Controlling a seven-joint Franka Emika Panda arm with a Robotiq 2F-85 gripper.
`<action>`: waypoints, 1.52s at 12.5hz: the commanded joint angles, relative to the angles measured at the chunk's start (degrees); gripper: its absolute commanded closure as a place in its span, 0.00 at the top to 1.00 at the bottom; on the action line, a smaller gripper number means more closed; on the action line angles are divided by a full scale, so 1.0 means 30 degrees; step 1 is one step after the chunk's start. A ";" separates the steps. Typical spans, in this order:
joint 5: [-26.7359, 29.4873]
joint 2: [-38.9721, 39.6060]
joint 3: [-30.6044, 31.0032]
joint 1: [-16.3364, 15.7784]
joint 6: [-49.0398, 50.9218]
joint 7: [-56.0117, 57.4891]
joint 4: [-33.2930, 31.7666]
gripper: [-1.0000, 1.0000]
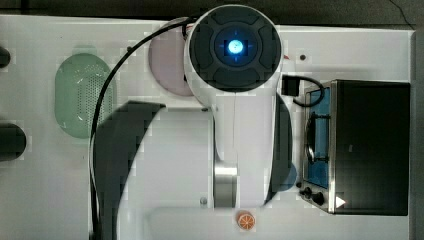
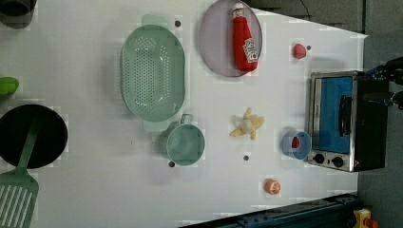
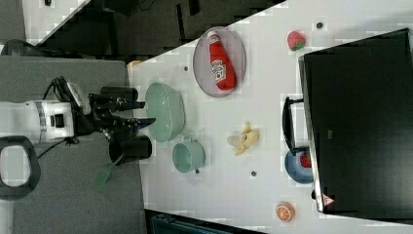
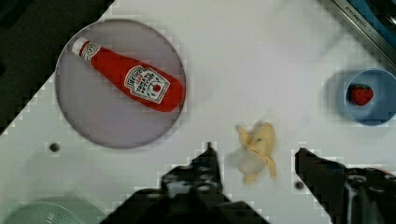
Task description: Pick banana from table and place on oven.
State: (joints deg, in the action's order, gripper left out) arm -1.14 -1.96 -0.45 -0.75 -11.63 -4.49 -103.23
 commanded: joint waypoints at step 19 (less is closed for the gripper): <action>0.0131 0.0682 0.0588 0.0768 -0.8545 0.0452 -0.9521 1.00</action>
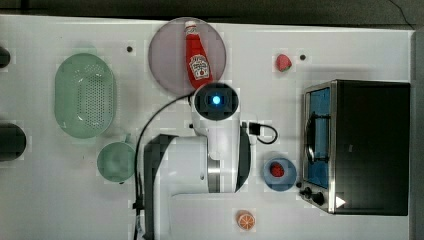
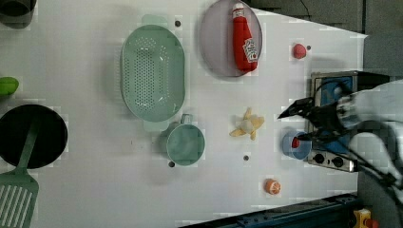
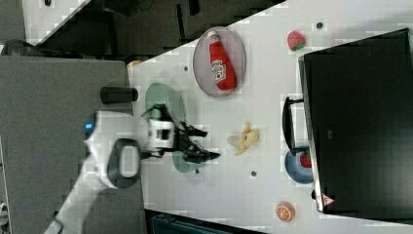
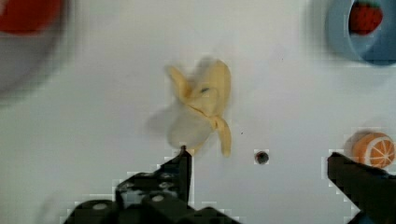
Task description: Pick banana from table and place on oven.
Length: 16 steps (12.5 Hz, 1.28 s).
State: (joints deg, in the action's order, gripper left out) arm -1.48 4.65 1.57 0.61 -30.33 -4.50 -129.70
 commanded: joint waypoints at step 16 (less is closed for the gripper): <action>0.0265 0.5325 0.0653 0.0094 -1.1223 -0.3165 -0.2719 0.59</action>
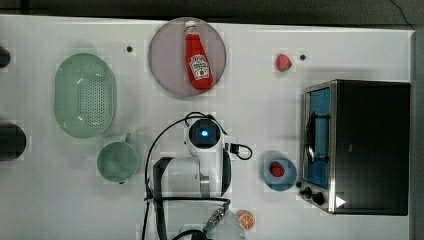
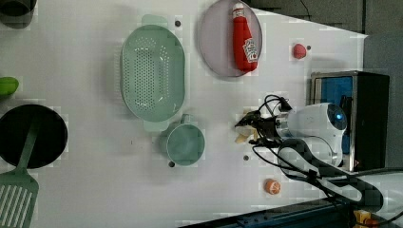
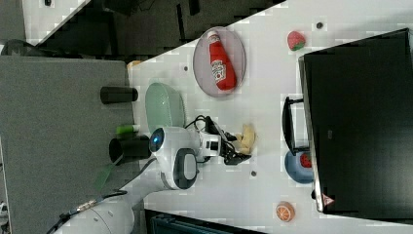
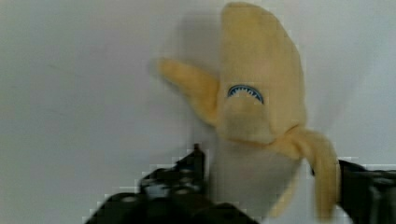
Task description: Pick banana from table and place on oven.
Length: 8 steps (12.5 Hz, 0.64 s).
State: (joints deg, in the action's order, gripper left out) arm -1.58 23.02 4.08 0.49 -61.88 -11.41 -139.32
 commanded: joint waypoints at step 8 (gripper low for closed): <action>0.0299 -0.3783 -0.0041 0.0133 0.0105 -0.0860 0.0802 0.20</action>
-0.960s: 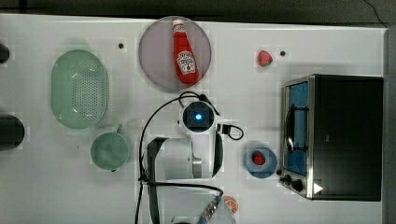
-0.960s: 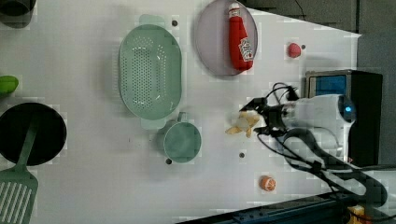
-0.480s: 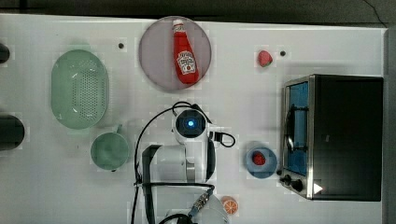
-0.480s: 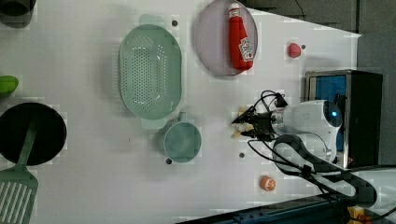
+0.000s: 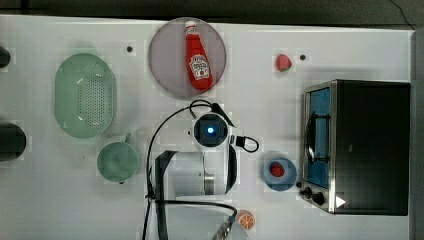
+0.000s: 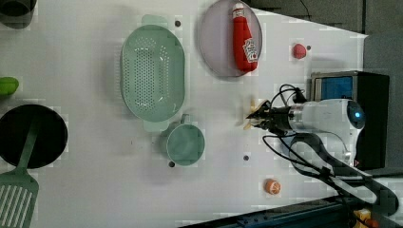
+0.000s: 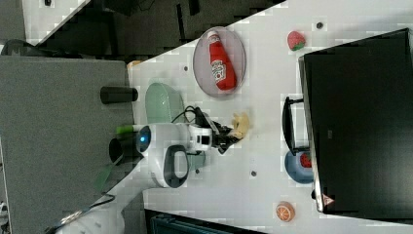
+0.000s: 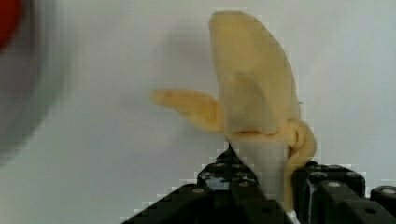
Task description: Pick banana from table and place on oven.
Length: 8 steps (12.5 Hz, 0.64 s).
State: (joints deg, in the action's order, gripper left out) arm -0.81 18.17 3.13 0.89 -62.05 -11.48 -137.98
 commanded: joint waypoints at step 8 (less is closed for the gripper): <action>0.0065 -0.8211 -0.1151 0.0240 1.3722 -0.0790 0.6921 0.20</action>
State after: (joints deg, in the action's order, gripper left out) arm 0.71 -5.91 0.16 0.26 -24.12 -11.50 -116.38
